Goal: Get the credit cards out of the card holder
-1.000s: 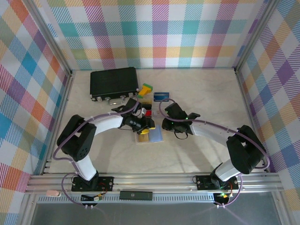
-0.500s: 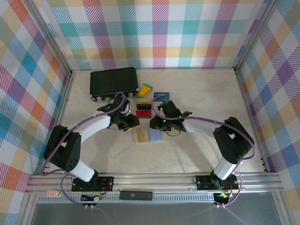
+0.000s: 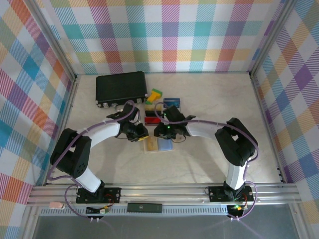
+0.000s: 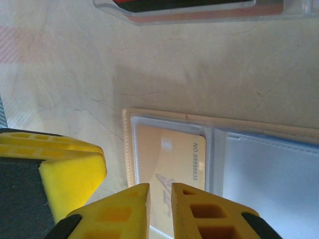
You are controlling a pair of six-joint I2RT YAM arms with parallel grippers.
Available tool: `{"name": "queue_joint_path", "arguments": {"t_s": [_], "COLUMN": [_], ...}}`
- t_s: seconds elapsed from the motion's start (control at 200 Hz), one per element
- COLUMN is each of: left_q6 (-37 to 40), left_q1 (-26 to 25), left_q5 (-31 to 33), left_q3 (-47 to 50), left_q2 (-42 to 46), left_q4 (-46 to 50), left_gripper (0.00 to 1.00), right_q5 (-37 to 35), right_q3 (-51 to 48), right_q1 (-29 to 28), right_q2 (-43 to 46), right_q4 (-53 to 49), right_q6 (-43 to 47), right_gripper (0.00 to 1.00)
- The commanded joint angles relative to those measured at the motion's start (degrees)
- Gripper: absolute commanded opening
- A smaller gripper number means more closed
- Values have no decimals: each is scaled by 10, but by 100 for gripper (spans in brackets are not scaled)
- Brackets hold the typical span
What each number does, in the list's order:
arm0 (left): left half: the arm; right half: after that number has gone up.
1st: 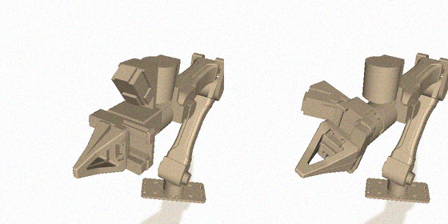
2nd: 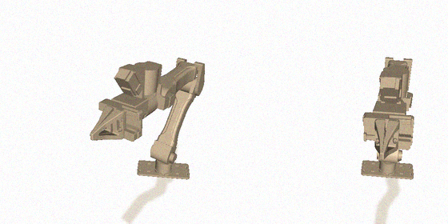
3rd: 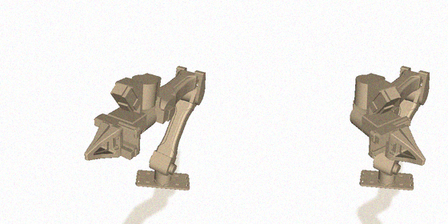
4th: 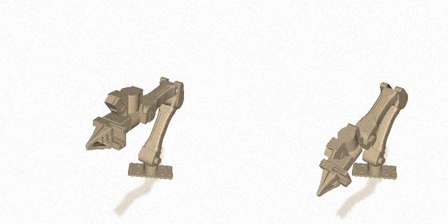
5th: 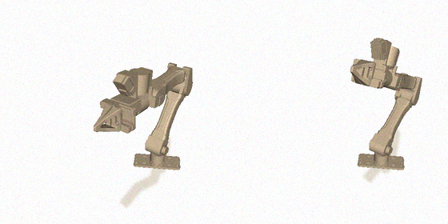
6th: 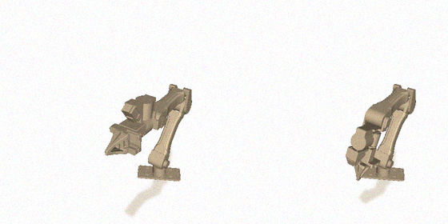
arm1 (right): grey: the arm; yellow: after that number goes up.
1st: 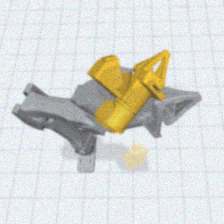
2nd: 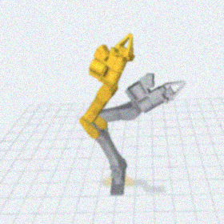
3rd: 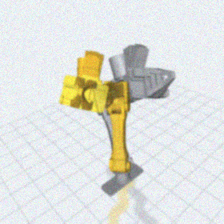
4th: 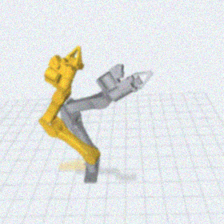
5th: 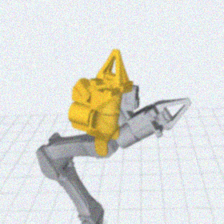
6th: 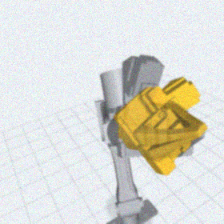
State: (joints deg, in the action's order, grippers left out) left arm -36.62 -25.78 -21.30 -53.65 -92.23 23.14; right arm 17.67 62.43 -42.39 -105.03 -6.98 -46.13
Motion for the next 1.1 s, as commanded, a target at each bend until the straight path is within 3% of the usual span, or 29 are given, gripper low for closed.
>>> {"name": "queue_joint_path", "arguments": {"t_s": [0.0,1.1], "left_q6": [-8,14], "left_q1": [-2,-7], "left_q5": [-17,32], "left_q3": [13,39], "left_q2": [-14,-52], "left_q4": [-12,-17], "left_gripper": [20,10], "right_q5": [14,33], "right_q3": [16,8], "right_q1": [-2,0], "right_q2": [-17,-41], "right_q4": [-24,-18], "right_q6": [-9,-8], "right_gripper": [18,17]}}
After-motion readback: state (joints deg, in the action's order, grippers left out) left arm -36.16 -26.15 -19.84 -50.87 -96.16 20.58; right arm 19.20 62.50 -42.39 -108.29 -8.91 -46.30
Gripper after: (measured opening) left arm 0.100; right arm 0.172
